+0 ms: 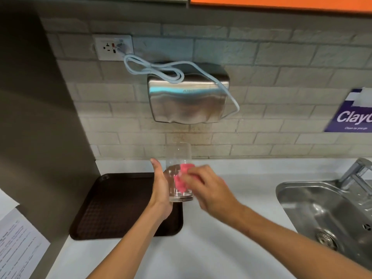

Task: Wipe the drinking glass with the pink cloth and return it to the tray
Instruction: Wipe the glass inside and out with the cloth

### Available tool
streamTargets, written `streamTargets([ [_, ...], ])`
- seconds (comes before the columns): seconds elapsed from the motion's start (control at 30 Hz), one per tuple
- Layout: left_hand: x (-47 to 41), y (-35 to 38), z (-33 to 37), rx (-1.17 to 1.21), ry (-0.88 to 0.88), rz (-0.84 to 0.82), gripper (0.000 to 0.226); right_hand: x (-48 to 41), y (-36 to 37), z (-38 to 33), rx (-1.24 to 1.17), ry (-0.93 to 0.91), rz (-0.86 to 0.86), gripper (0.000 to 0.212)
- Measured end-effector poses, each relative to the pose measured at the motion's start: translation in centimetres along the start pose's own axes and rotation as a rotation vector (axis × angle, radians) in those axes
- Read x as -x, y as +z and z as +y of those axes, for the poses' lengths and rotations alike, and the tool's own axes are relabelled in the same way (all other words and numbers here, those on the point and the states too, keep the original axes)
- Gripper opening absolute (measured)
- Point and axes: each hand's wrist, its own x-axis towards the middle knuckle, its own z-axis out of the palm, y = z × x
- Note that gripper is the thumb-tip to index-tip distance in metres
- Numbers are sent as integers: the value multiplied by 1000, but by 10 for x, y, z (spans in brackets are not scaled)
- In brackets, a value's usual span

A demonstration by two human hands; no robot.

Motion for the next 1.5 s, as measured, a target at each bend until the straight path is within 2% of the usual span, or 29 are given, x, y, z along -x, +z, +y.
streamTargets([
  [0.1,-2,-5,3,18,5,63,109,31,9,-8,62,-161,-37,42],
  [0.2,0,0,1,24,-68,28,112,25,8,-5,78,-206,-15,41],
  [0.27,3,7,-1,15,-78,-15,111,8,5,-1,39,-131,-7,41],
  [0.4,6,21,-4,-21,-58,-40,104,-27,-4,10,-69,149,92,44],
  [0.47,6,22,-4,-24,-37,-28,105,-31,-5,10,-72,189,109,45],
  [0.53,6,21,0,-17,-20,-22,106,-21,-1,1,-77,157,109,42],
  [0.6,2,17,3,9,-18,15,113,2,5,-11,-41,49,79,39],
  [0.67,-3,14,5,47,-8,62,104,28,10,-22,17,-61,22,41],
  [0.77,-1,14,7,49,-10,25,99,36,9,-23,40,-129,-15,50],
  [0.87,11,21,6,4,-33,-93,107,5,-2,-17,-5,-35,30,44],
  [1.0,19,30,12,10,60,-117,93,-36,-26,-18,-108,178,127,51],
  [1.07,19,29,17,26,108,-132,98,-33,-28,-28,-132,163,132,53],
  [1.2,24,23,34,57,105,-184,124,2,-20,-51,-86,-10,71,53],
  [1.27,26,24,35,49,118,-186,121,0,-24,-47,-78,-29,55,53],
  [1.37,28,34,30,17,195,-136,100,-32,-32,-36,-135,102,117,51],
  [1.5,28,44,30,6,172,-171,97,-69,-38,-21,-427,336,275,55],
])
